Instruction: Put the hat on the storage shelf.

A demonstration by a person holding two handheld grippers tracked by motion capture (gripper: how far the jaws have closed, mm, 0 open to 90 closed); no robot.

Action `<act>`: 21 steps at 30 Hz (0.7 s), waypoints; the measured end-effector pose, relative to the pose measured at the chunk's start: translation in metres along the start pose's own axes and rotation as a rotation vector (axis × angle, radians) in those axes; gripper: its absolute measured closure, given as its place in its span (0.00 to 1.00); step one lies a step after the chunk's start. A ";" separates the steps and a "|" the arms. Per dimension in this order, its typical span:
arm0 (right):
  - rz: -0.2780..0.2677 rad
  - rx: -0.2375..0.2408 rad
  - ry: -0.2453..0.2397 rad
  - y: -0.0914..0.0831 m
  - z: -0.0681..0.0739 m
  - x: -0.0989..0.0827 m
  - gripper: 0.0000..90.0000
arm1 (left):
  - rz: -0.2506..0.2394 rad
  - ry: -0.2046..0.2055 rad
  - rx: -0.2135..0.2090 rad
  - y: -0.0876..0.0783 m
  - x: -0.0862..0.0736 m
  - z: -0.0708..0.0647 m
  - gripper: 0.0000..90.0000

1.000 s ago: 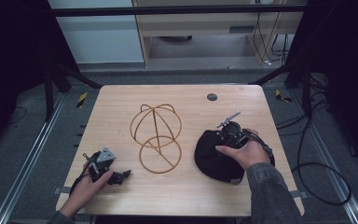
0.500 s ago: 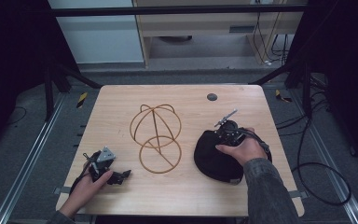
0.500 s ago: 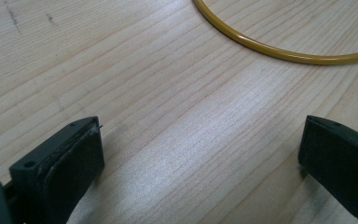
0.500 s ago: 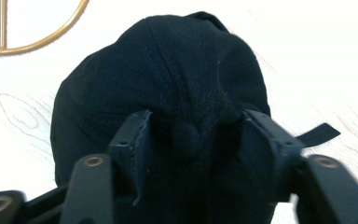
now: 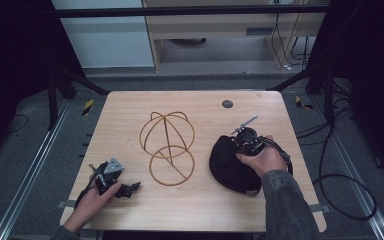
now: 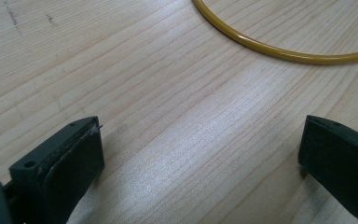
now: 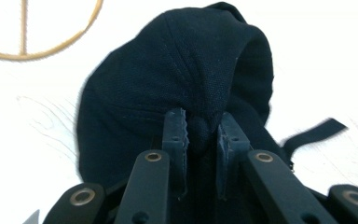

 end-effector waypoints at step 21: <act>-0.276 -0.030 0.111 -0.076 -0.019 0.006 0.86 | 0.004 0.003 -0.001 0.000 0.000 0.000 0.00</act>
Point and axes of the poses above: each handheld gripper's, and its own axes: y roughly forward along the jaws, x roughly out of its top, z roughly to its left, the point moved 9 cm from there along y, roughly forward along the jaws, and after that the axes turned 14 degrees about -x, right-handed, at the moved point
